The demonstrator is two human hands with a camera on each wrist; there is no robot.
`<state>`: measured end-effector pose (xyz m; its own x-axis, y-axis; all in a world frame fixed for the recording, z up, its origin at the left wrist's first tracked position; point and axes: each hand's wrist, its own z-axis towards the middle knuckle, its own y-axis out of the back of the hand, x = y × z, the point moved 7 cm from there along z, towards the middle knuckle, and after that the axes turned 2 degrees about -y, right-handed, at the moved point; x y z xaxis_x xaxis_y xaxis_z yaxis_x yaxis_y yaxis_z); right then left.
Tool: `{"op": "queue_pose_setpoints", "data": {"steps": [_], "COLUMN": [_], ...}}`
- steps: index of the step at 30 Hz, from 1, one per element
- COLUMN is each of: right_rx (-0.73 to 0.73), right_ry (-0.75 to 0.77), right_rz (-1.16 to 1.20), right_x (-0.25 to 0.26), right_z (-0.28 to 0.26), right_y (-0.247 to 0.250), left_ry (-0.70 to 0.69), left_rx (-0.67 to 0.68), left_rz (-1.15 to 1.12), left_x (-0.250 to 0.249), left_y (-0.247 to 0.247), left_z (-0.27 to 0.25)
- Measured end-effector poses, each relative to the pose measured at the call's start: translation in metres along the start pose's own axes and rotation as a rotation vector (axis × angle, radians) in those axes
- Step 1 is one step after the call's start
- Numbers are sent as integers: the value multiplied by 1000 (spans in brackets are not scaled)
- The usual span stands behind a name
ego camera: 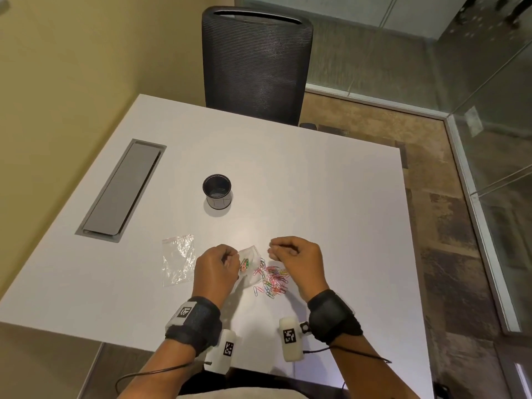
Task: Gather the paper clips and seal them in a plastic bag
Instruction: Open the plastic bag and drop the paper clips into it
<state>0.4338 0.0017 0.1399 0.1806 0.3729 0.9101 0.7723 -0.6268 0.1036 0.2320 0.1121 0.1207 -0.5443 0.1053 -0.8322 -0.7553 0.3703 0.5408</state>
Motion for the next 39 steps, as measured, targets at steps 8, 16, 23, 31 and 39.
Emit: {"op": "queue_pose_setpoints", "data": {"steps": [8,16,23,31,39], "right_rx": [99,58,30,132,146], "right_ry": [-318,-258,-151,93,216], "right_rz": [-848,-839,-729,-1216,-1267], "right_x": [-146,-176,-170,-165,-175], "right_z": [7,9,29,35,37], "right_y": [22,-4,-18,-44,-59], "left_ry": [30,61,57,70,75], "left_rx": [-9,6,6,23,26], "left_rz": [-21,-46,-29,-22,-7], "left_x": [15,30,34,38,42], "left_y": [7,8,8,10,13], "left_z": [2,2,2,2,4]}}
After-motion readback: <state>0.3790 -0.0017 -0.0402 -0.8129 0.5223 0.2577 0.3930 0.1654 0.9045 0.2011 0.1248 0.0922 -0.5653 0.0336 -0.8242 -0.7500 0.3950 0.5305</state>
